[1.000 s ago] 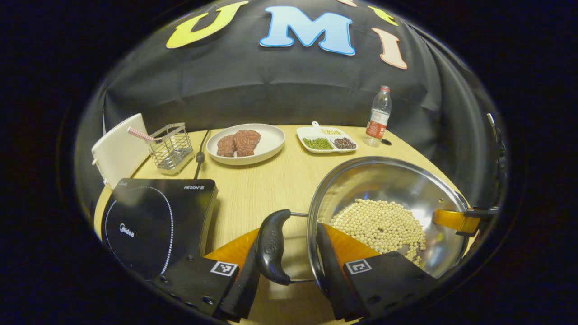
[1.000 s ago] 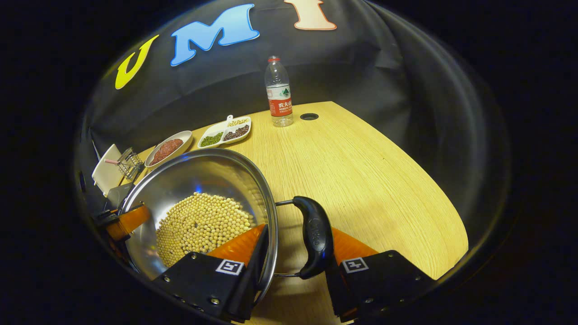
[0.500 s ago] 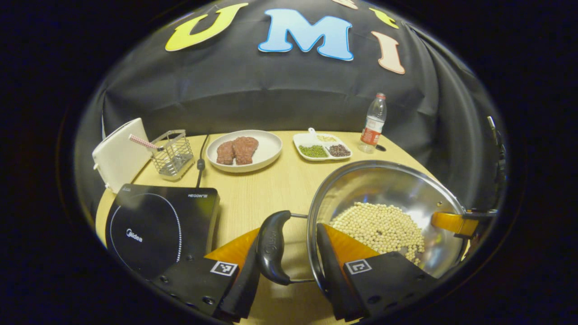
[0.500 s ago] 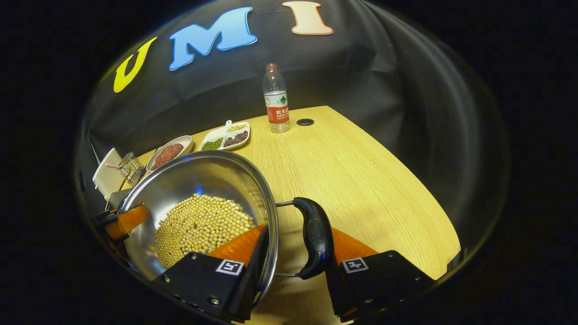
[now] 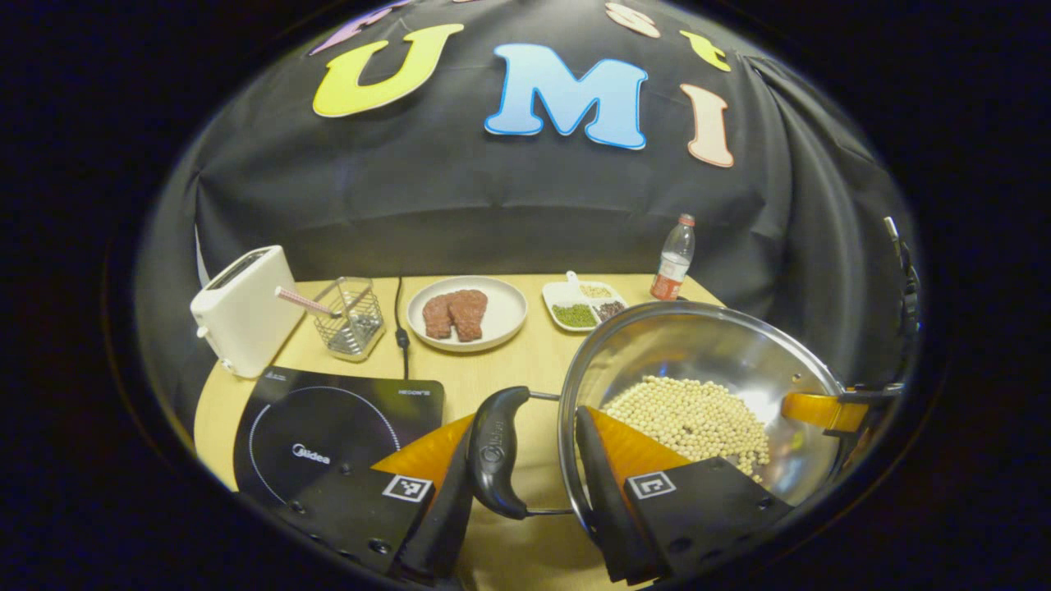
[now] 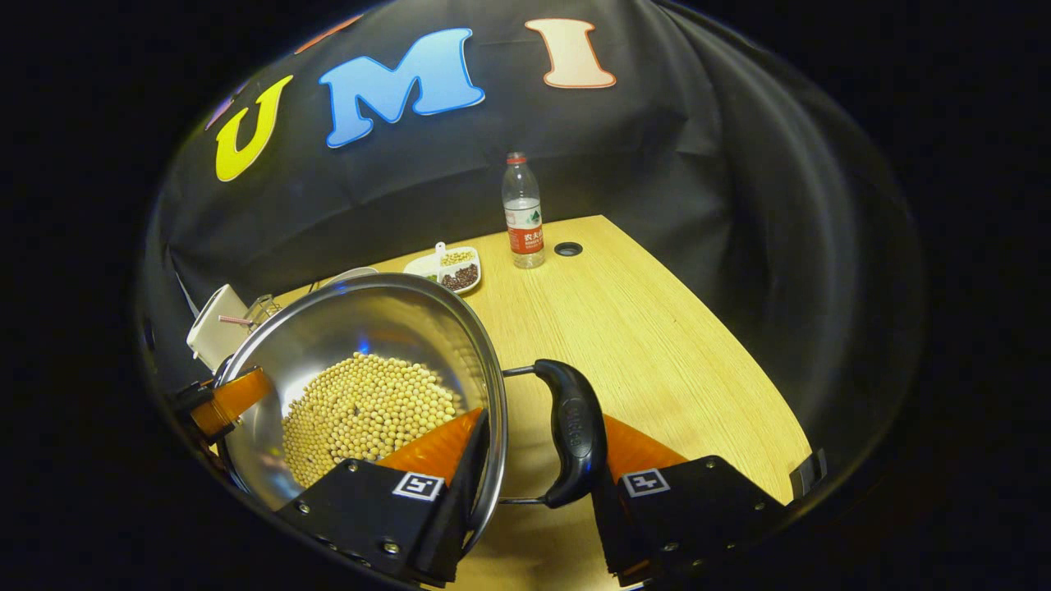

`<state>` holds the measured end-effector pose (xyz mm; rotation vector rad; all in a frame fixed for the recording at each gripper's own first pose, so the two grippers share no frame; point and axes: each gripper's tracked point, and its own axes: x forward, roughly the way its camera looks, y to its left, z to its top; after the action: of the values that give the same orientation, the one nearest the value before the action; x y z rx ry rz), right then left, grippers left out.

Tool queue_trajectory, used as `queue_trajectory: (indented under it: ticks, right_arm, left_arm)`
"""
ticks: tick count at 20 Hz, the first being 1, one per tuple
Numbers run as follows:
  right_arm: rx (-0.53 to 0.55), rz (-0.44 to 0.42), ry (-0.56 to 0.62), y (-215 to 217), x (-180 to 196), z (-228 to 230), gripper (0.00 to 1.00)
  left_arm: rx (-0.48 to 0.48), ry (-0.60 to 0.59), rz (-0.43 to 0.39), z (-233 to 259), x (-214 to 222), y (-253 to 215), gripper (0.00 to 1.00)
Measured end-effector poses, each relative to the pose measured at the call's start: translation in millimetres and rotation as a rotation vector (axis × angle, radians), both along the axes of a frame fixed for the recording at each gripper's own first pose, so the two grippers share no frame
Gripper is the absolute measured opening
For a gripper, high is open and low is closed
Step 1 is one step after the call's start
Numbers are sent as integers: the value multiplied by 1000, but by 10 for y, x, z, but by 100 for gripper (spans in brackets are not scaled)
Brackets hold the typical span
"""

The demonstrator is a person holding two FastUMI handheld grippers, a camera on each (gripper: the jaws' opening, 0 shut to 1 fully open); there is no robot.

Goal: First push the handle of the pot to place it horizontally, then grasp the pot with both hands and set it on the induction cooktop.

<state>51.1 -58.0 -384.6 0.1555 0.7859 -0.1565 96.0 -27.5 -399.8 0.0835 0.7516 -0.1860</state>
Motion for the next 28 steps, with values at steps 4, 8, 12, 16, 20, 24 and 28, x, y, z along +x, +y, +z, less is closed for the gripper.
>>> queue_trajectory:
  ticks: [4,8,12,16,20,24,28]
  right_arm:
    - [-4,6,-14,199,-41,264,64]
    - [-8,27,-25,492,-14,405,64]
    - [6,62,-26,868,23,482,64]
    - [18,105,-29,1260,83,517,64]
    - [25,152,-24,1625,120,495,64]
    - [34,185,-12,1937,129,452,64]
    - [36,216,0,2257,164,359,64]
  left_arm:
    - [-8,-23,5,250,30,196,72]
    - [-13,-35,27,447,7,488,72]
    - [-4,-50,59,620,-3,871,68]
    - [13,-66,103,776,-41,1303,69]
    - [23,-68,148,862,-135,1702,68]
    - [27,-73,182,919,-204,2049,68]
    - [34,-63,212,871,-233,2411,72]
